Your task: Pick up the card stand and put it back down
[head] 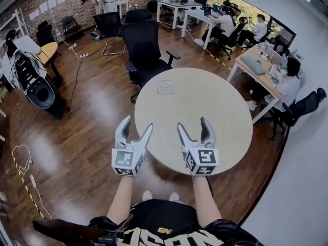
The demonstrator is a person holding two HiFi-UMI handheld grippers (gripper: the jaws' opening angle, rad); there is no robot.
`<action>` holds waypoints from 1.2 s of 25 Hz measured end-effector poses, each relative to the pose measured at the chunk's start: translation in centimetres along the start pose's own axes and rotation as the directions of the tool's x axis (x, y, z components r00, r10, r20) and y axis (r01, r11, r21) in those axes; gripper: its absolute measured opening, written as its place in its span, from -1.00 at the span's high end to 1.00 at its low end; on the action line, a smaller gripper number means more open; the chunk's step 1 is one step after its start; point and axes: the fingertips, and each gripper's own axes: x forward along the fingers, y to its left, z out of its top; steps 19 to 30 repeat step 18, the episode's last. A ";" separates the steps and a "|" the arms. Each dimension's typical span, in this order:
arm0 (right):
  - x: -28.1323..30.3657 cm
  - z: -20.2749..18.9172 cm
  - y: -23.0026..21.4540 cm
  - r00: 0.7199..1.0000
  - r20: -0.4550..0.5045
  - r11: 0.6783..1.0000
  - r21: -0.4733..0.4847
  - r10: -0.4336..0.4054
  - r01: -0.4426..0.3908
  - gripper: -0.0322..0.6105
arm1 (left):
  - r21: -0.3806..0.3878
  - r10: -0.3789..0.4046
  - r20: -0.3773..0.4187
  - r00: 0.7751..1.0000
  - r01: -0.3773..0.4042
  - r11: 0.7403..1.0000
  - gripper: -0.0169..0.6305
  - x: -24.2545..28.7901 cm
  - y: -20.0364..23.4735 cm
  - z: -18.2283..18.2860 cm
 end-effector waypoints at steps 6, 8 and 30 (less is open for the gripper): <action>-0.7 -0.8 -0.8 1.000 -0.005 1.000 0.022 -0.009 0.009 -0.29 | 0.001 -0.005 -0.031 1.000 0.005 1.000 -0.06 0.1 -1.0 0.4; -0.9 -1.0 -0.9 1.000 -0.003 1.000 0.026 -0.013 0.013 -0.29 | 0.006 -0.010 -0.039 0.999 0.010 1.000 -0.03 0.0 -1.4 0.1; -1.1 -0.5 -0.2 1.000 -0.011 1.000 0.008 -0.005 0.005 -0.29 | -0.011 -0.008 -0.067 0.998 0.007 1.000 -0.03 0.3 -0.7 -0.8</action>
